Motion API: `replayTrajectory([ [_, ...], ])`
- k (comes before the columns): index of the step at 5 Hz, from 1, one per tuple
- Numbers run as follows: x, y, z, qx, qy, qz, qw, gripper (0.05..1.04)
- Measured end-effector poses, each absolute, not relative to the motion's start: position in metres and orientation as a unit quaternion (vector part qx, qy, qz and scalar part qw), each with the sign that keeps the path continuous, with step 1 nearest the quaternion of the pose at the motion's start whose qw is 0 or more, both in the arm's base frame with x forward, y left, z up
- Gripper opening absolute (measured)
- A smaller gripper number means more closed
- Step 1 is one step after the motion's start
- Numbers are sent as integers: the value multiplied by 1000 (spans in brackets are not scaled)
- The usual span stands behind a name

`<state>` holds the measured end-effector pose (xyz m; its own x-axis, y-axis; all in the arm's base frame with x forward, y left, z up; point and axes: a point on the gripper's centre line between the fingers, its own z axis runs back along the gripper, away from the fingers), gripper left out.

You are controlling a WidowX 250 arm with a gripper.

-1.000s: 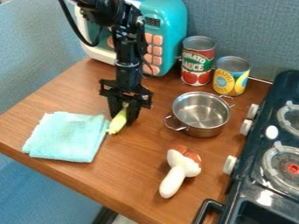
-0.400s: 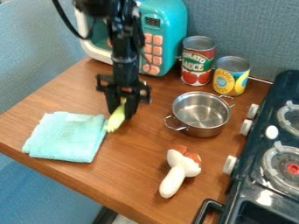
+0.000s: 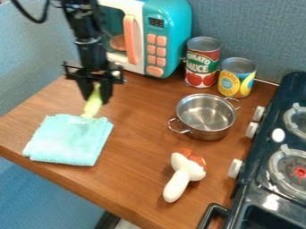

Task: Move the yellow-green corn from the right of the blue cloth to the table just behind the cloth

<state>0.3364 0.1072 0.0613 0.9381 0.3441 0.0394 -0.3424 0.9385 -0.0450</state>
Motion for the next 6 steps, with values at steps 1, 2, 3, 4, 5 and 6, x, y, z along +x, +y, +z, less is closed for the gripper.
replayTrajectory([
  [1,324,132,64,-14,-8,200,980,453],
  [2,327,171,67,-16,-14,231,973,453],
  [3,329,199,63,-11,0,251,968,453],
  [4,333,210,57,0,26,242,970,453],
  [5,327,212,41,5,60,238,970,453],
  [6,326,209,33,4,64,229,971,453],
])
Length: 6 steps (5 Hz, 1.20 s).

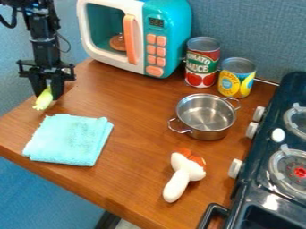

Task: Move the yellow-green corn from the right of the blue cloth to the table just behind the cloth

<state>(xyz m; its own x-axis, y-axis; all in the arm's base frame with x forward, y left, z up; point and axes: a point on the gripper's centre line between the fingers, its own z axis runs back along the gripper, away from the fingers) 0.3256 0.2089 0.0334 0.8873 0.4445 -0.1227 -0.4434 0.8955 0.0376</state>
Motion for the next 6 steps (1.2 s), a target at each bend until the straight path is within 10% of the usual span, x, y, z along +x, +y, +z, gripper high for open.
replayTrajectory([
  [2,330,189,18,-13,60,210,976,530],
  [4,335,185,20,-17,44,215,975,996],
  [6,350,167,53,6,9,191,982,1001],
])
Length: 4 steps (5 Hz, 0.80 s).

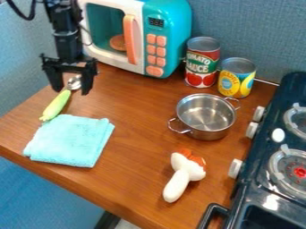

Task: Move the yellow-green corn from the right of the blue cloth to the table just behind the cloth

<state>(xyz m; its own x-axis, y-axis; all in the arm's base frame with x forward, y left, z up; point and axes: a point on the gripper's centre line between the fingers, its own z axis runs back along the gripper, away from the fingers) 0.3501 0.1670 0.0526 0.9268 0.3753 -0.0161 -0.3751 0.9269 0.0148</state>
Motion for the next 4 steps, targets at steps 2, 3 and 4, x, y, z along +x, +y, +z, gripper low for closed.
replayTrajectory([
  [2,365,97,92,15,-34,101,994,1001],
  [3,345,69,85,2,-18,78,997,1001],
  [4,337,61,85,6,-17,70,997,1001],
])
